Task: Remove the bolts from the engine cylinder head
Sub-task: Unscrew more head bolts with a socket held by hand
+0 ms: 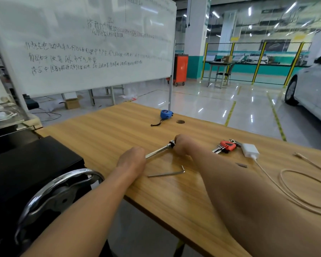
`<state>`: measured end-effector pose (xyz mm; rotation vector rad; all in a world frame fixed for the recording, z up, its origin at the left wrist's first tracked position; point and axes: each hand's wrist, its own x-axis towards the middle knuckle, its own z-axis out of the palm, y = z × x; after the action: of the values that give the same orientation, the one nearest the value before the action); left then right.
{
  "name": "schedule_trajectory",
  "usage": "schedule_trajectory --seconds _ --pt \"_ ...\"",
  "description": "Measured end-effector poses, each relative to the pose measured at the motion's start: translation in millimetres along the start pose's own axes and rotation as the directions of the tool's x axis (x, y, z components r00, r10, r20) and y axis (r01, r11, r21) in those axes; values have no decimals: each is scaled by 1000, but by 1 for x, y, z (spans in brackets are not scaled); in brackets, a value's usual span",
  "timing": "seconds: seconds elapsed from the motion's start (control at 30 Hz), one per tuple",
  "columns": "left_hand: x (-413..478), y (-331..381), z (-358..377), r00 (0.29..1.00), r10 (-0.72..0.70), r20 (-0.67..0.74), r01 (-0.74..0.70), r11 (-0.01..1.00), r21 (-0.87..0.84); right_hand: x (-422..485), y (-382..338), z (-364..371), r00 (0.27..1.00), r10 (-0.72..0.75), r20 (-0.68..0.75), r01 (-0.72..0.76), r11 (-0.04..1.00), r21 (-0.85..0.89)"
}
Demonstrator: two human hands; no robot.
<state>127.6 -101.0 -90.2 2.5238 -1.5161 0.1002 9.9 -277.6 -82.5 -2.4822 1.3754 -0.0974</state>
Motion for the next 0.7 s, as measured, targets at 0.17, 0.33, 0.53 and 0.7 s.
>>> schedule_trajectory --seconds 0.17,0.33,0.53,0.7 --pt "-26 -29 -16 998 -51 45 50 998 25 -2 0 -5 1000 5 6 -5 1000 19" --pt "-45 -22 -45 995 -98 2 94 952 -293 -15 -10 -1 999 -6 -33 2 991 -134" --pt "-73 -29 -142 987 -43 153 154 26 -988 -80 -108 -71 992 -114 -54 100 444 890" --pt "-134 -72 -208 1000 23 1 1 -11 -1000 -174 -203 -131 833 -460 -309 381 71 922"
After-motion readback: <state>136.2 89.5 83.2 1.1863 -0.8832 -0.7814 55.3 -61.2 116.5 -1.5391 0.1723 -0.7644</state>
